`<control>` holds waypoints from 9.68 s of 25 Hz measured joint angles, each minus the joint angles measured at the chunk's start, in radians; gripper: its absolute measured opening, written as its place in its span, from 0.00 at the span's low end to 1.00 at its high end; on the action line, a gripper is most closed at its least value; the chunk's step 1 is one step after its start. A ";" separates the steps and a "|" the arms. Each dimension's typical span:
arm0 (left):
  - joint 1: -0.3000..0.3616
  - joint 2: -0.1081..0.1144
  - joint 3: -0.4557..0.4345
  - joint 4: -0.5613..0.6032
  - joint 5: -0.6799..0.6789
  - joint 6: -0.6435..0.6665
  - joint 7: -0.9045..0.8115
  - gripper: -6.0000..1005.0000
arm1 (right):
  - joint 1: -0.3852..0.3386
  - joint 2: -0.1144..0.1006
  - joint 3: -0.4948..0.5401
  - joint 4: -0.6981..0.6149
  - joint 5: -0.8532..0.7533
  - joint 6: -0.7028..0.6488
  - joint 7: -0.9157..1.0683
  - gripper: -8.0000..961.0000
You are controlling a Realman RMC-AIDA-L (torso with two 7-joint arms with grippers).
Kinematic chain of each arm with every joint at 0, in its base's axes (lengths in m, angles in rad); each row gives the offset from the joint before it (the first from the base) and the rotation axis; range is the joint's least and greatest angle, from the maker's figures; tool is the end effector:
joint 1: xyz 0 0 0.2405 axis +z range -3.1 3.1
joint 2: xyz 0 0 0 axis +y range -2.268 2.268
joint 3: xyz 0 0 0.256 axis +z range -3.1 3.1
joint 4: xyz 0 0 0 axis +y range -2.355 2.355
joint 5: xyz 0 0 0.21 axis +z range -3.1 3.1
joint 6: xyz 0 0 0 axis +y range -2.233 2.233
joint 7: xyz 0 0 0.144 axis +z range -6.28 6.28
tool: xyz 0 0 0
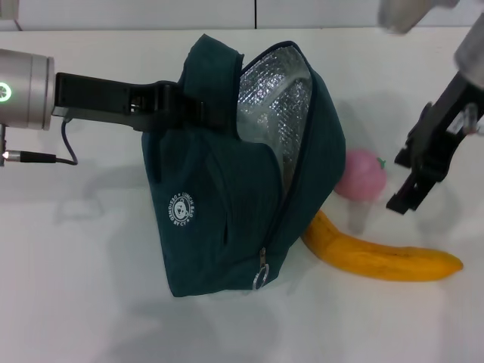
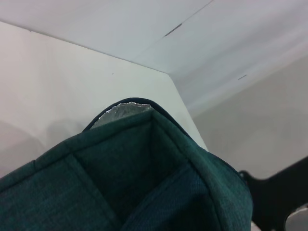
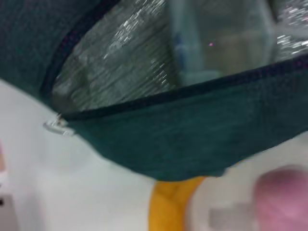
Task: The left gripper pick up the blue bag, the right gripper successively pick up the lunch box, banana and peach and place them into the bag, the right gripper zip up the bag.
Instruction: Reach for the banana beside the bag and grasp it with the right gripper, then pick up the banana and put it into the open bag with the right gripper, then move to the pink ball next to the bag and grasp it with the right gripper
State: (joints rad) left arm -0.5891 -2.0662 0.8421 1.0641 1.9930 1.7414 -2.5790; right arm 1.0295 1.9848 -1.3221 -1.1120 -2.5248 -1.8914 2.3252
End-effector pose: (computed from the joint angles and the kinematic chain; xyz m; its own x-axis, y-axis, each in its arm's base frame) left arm -0.1840 0.3469 0.0454 0.3517 0.8852 0.3046 0.8692 -0.4296 0.2448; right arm 0.0932 0.3775 0.0200 0.8033 -0.3080 0.5097 -0.2847 -0.9503 -0.1257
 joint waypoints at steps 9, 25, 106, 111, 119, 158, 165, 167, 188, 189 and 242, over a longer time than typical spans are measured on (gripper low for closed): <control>-0.003 0.000 0.000 0.000 -0.013 0.000 -0.002 0.04 | -0.001 0.036 -0.064 0.010 0.006 0.013 -0.003 0.81; -0.012 0.003 0.000 -0.006 -0.024 -0.003 -0.003 0.04 | 0.007 0.043 -0.203 0.082 0.053 0.098 0.000 0.79; 0.001 0.000 0.000 -0.020 -0.024 -0.003 0.019 0.04 | 0.056 0.043 -0.506 0.231 0.190 0.270 0.050 0.44; 0.003 0.002 0.000 -0.020 -0.024 -0.002 0.019 0.04 | 0.056 0.037 -0.457 0.220 0.185 0.192 0.052 0.43; 0.005 0.003 -0.002 -0.020 -0.025 -0.003 0.024 0.04 | -0.010 0.031 -0.256 0.114 0.040 0.044 0.049 0.43; 0.025 -0.004 -0.012 -0.020 -0.054 0.013 0.056 0.04 | -0.358 0.035 0.320 -0.116 0.896 0.321 -0.410 0.45; 0.025 -0.009 -0.011 -0.020 -0.054 0.013 0.057 0.04 | -0.352 0.036 0.286 0.160 1.092 0.352 -0.601 0.45; 0.023 -0.010 -0.011 -0.020 -0.054 0.014 0.057 0.04 | -0.341 0.037 0.282 0.242 1.106 0.352 -0.648 0.45; 0.026 -0.009 -0.014 -0.021 -0.054 0.010 0.056 0.04 | -0.301 0.040 0.082 0.481 1.194 0.400 -0.816 0.46; 0.026 -0.009 -0.014 -0.021 -0.054 0.010 0.056 0.04 | -0.304 0.039 0.086 0.478 1.196 0.399 -0.816 0.46; 0.050 0.000 -0.040 -0.021 -0.054 0.010 0.059 0.04 | -0.484 -0.100 0.273 0.415 1.160 0.413 -0.833 0.89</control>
State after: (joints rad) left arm -0.5393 -2.0662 0.8021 1.0430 1.9388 1.7518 -2.5203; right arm 0.5457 1.8852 -1.0487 -0.6968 -1.3645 -1.4782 1.4919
